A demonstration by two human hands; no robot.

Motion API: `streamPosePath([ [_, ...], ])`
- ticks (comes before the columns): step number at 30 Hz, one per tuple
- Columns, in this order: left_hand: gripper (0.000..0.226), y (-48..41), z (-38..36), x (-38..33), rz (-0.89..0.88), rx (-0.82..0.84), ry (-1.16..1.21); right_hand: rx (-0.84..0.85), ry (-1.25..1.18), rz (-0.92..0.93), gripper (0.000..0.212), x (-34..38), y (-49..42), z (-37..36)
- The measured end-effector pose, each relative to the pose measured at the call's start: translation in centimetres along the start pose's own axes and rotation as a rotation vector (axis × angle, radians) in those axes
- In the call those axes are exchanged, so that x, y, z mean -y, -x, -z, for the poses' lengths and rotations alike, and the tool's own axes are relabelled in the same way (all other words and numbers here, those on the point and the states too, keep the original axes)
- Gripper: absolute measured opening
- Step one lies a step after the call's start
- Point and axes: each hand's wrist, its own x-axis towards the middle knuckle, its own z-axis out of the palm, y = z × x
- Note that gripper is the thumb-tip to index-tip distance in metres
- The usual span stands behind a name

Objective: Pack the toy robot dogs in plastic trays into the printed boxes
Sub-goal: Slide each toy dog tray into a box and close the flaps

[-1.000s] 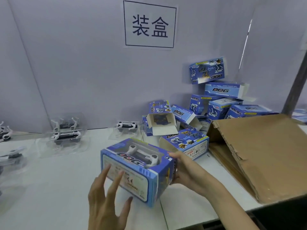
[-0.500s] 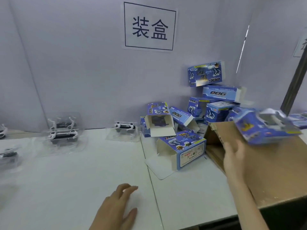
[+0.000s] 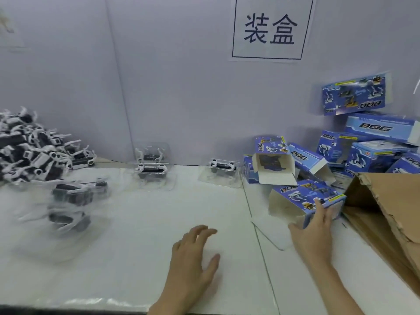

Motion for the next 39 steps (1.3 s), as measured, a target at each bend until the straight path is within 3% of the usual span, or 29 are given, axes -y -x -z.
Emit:
streamPosePath([
  [6, 0.075, -0.5, 11.3, 7.0, 0.320, -0.603, -0.399, -0.067, -0.101, -0.053, 0.082, -0.2, 0.8, 0.5],
  [9, 0.095, 0.7, 18.2, 11.8, 0.534, -0.737, -0.530, -0.076, -0.058, -0.030, 0.077, 0.3, 1.1, 0.3],
  [11, 0.113, 1.3, 21.8, 15.0, 0.700, -0.613, -0.470, -0.068, -0.036, -0.028, 0.076, 0.5, 1.4, 0.3],
  [13, 0.136, 0.9, 23.7, 17.4, 0.780, -0.372, -0.280, -0.063, -0.014, -0.008, 0.076, 0.5, 1.6, 0.3],
  [16, 0.135, -0.1, 23.0, 19.5, 0.760, -0.133, -0.179, -0.055, -0.012, -0.006, 0.076, 0.5, 1.4, 0.3],
  [19, 0.108, -1.0, 20.5, 20.7, 0.692, -0.106, -0.115, -0.045, -0.023, -0.012, 0.077, 0.3, 1.3, 0.1],
  [27, 0.086, -7.4, 9.6, 14.2, 0.509, 0.006, -0.119, -0.005, -0.045, -0.018, 0.075, 0.8, 1.3, 0.6],
  [34, 0.073, -8.8, -1.9, 4.0, 0.252, 0.116, -0.252, 0.000, -0.078, -0.026, 0.075, 0.9, 1.4, 0.8],
  [39, 0.078, -8.6, -5.2, 1.6, 0.181, 0.128, -0.284, -0.042, -0.163, -0.018, 0.070, 0.6, 1.0, 0.7],
])
